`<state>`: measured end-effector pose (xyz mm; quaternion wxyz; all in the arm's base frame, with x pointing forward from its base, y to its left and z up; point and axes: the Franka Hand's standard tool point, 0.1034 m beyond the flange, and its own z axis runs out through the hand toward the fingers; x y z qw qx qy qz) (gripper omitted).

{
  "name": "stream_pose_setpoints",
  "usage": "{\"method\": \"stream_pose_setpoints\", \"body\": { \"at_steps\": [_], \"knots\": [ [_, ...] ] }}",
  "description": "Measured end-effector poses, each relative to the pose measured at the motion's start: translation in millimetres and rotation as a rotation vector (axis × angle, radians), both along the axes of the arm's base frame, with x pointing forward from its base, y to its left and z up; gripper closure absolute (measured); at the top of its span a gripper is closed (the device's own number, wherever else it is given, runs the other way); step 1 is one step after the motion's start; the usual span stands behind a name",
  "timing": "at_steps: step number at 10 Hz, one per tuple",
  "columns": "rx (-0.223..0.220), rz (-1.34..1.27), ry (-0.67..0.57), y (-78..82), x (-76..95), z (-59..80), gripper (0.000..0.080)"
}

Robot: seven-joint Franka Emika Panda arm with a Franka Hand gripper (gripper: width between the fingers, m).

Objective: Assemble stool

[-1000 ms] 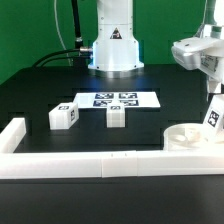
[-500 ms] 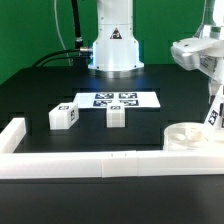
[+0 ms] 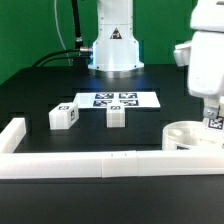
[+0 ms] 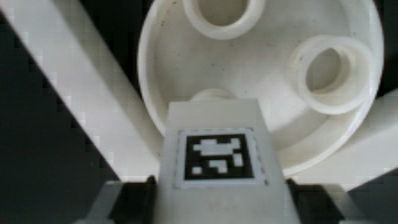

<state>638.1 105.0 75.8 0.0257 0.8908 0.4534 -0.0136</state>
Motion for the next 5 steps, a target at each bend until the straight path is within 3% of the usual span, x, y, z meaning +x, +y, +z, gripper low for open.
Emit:
{"method": "stream_pose_setpoints", "body": {
  "at_steps": [5],
  "knots": [
    [0.018,-0.447,-0.019,-2.5,0.4,-0.4,0.0461]
  ]
}}
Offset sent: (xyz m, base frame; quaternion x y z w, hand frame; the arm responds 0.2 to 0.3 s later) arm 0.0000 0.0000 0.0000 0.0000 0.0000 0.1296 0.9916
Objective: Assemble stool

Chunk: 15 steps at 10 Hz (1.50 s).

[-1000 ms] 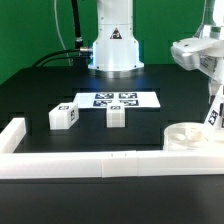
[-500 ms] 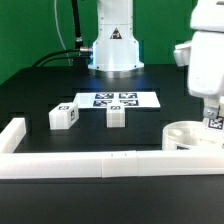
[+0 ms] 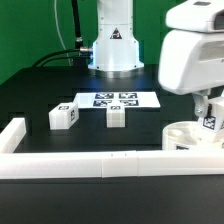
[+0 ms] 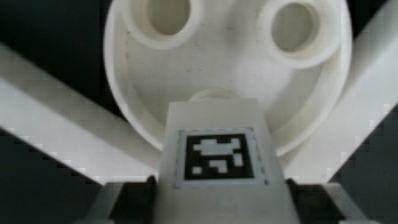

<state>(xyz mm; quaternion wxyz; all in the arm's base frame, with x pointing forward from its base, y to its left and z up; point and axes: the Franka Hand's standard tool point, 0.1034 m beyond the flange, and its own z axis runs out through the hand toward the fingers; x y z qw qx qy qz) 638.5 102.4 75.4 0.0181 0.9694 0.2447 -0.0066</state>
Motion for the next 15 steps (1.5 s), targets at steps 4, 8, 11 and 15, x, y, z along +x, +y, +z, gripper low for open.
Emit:
{"method": "stream_pose_setpoints", "body": {
  "at_steps": [4,8,11,15],
  "knots": [
    [0.100,-0.563,-0.009,-1.8,1.2,-1.9,0.0461],
    [0.101,-0.805,-0.003,1.4,0.9,-2.0,0.0461],
    [0.132,-1.242,0.034,3.2,1.0,-1.8,0.0461],
    [0.118,-1.620,0.047,11.1,-1.6,-3.6,0.0461]
  ]
}}
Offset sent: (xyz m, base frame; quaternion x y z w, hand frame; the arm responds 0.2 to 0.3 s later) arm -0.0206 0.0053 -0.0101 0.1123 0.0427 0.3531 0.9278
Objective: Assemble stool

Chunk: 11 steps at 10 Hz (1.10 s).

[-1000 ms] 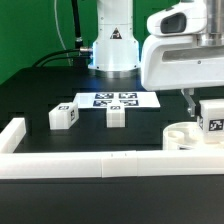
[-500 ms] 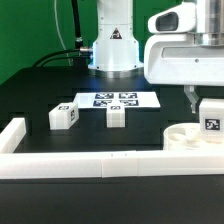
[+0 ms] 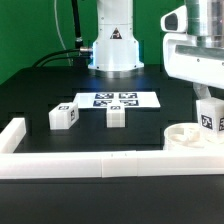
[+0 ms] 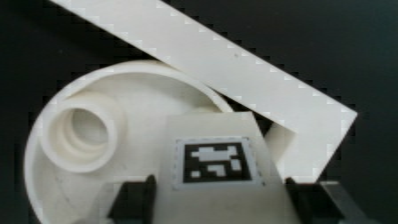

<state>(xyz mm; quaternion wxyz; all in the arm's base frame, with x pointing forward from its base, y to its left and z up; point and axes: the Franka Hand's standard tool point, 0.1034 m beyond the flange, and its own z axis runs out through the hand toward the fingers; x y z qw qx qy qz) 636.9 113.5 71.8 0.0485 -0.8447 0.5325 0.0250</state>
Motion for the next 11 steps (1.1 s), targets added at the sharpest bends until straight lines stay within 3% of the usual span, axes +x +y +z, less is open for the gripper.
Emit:
{"method": "stream_pose_setpoints", "body": {
  "at_steps": [2,6,7,9,10,11],
  "knots": [
    [0.012,-0.165,0.019,0.3,-0.1,-0.2,0.0461],
    [0.113,-0.822,-0.011,2.0,-0.7,-1.9,0.0461],
    [0.105,-0.785,-0.017,1.9,-1.1,-1.7,0.0461],
    [0.105,-0.714,-0.014,4.1,-2.6,-1.8,0.0222],
    [0.108,-0.631,-0.005,7.3,-3.0,4.6,0.0222],
    [0.125,-0.562,-0.023,9.2,-3.0,14.1,0.0165]
  ]
}}
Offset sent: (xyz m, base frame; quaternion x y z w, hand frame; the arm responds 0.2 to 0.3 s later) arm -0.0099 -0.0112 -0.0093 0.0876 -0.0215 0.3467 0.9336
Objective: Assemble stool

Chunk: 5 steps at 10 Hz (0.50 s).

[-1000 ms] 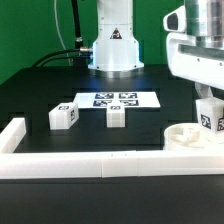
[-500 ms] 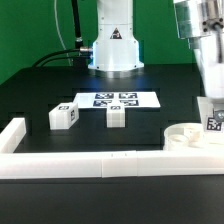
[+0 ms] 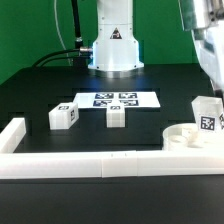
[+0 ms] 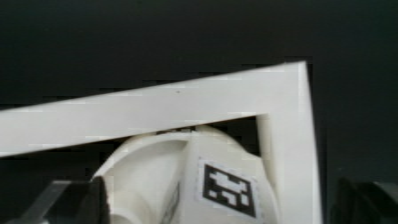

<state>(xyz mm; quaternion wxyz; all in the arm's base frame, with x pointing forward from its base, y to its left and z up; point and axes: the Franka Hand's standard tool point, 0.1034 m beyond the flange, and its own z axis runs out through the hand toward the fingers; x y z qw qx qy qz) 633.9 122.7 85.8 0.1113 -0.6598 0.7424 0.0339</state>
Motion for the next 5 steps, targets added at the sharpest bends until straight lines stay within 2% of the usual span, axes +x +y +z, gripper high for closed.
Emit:
{"method": "stream_pose_setpoints", "body": {
  "at_steps": [2,3,5],
  "knots": [
    [-0.021,0.317,-0.047,1.4,-3.6,16.7,0.0154],
    [-0.037,0.446,-0.063,3.2,-4.6,19.6,0.0151],
    [-0.050,0.553,-0.082,1.9,-5.5,16.8,0.0151]
  ]
}}
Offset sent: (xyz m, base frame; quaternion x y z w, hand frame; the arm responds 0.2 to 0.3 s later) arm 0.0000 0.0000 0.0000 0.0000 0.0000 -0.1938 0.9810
